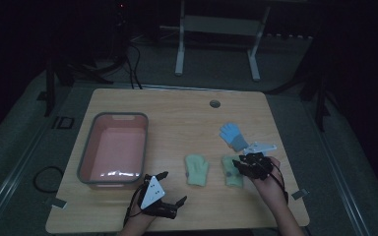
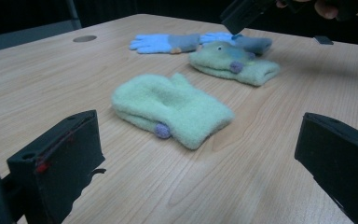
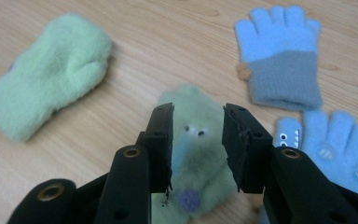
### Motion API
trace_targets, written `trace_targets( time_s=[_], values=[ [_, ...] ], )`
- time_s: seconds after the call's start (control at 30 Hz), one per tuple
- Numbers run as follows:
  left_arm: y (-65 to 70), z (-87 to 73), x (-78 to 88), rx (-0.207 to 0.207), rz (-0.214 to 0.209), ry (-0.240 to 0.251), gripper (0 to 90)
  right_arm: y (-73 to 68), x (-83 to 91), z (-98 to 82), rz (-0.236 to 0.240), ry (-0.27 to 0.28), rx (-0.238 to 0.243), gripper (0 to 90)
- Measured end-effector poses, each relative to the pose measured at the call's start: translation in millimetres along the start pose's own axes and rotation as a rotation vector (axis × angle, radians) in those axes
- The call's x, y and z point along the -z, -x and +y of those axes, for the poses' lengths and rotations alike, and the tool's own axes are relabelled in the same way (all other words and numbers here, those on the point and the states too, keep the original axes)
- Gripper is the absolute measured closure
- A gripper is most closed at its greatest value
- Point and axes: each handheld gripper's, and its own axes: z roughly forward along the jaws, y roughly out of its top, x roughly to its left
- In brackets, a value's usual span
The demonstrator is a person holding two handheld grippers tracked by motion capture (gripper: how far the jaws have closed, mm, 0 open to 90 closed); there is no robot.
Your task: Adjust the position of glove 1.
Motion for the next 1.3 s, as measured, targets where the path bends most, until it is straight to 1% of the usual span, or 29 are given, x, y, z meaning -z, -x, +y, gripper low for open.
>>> trace_targets(
  time_s=[0.07, 0.1, 0.17, 0.27, 0.33, 0.37, 0.43, 0.53, 0.67, 0.73, 0.87, 1.0, 1.1, 1.2, 1.23, 1.3],
  values=[
    [0.1, 0.0, -0.1, -0.001, 0.000, -0.001, 0.8, 2.9, 3.1, -3.1, 0.023, 0.008, 0.011, 64.1],
    [0.4, 0.1, -0.2, -0.002, -0.001, -0.001, 0.8, 3.9, 3.7, -5.3, 0.031, 0.004, 0.014, 65.8],
    [0.6, 0.1, -0.3, -0.004, -0.001, -0.002, 0.8, 4.7, 2.8, -10.7, 0.051, 0.001, 0.028, 65.7],
    [0.4, 0.1, -0.3, -0.002, 0.000, -0.003, 0.8, 2.6, -2.3, -19.1, 0.065, -0.006, 0.014, 64.7],
    [0.4, 0.1, -0.4, -0.002, 0.001, -0.003, 0.8, 0.6, -7.0, -23.0, 0.060, -0.005, 0.005, 62.4],
    [0.4, 0.2, -0.4, -0.003, 0.001, -0.003, 0.8, -0.6, -9.1, -24.2, 0.059, -0.001, -0.008, 61.6],
    [0.4, 0.2, -0.4, -0.003, 0.001, -0.004, 0.8, -2.5, -14.1, -26.3, 0.050, 0.000, -0.007, 61.7],
    [0.6, 0.1, -0.3, -0.003, 0.001, -0.004, 0.8, -6.2, -24.0, -31.9, 0.014, -0.026, 0.010, 62.8],
    [0.2, 0.1, -0.3, -0.001, 0.000, -0.003, 0.8, -10.5, -26.6, -37.6, -0.018, 0.002, -0.003, 72.4],
    [0.0, 0.0, -0.2, 0.002, 0.001, -0.003, 0.8, -14.3, -27.5, -39.0, -0.040, 0.012, 0.004, 76.8],
    [-1.0, -0.2, 0.2, 0.010, -0.001, -0.001, 0.8, -21.3, -28.1, -37.6, -0.084, 0.005, 0.001, 82.7],
    [-0.5, -0.3, 0.5, 0.005, 0.001, 0.002, 0.8, -23.9, -28.5, -36.6, -0.107, 0.008, -0.054, 84.5],
    [-0.2, -0.1, 0.2, 0.004, 0.003, -0.002, 0.8, -26.9, -27.0, -34.3, -0.127, 0.003, -0.076, 85.2],
    [-0.8, 0.0, 0.2, 0.009, 0.006, -0.005, 0.8, -30.9, -17.6, -26.4, -0.136, 0.021, -0.099, 85.4],
    [-0.9, 0.0, 0.1, 0.010, 0.009, -0.005, 0.8, -31.8, -13.5, -22.7, -0.137, 0.035, -0.110, 85.4],
    [-1.1, 0.0, 0.0, 0.012, 0.009, -0.005, 0.8, -34.5, -3.9, -13.9, -0.151, 0.058, -0.115, 85.4]
  ],
)
